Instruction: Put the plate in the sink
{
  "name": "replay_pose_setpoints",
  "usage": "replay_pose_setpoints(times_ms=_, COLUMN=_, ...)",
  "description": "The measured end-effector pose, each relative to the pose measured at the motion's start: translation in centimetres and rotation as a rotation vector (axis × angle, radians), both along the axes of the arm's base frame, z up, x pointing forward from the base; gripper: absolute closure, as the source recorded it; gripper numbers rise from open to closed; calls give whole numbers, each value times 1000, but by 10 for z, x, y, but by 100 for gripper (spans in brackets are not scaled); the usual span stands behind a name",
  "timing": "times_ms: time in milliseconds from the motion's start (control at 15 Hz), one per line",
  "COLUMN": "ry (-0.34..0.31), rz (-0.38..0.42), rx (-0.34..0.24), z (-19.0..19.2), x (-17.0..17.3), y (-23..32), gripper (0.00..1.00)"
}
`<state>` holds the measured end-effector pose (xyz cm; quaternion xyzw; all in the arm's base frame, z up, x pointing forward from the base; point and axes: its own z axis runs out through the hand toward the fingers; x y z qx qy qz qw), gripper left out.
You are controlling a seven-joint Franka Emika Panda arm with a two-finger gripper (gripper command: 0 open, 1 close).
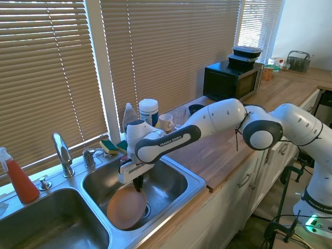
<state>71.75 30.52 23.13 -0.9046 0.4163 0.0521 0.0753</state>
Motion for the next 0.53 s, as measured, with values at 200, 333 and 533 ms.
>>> replay_pose_setpoints(times_ms=200, ry=9, rz=-4, rx=-1, z=2, x=2, y=1, gripper=0)
replay_pose_setpoints(times_ms=333, ry=3, rz=-7, rx=-2, z=5, x=3, y=-1, gripper=0)
replay_pose_setpoints(times_ms=533, ry=-37, rz=-23, rx=-5, z=33, x=10, y=-12, gripper=0)
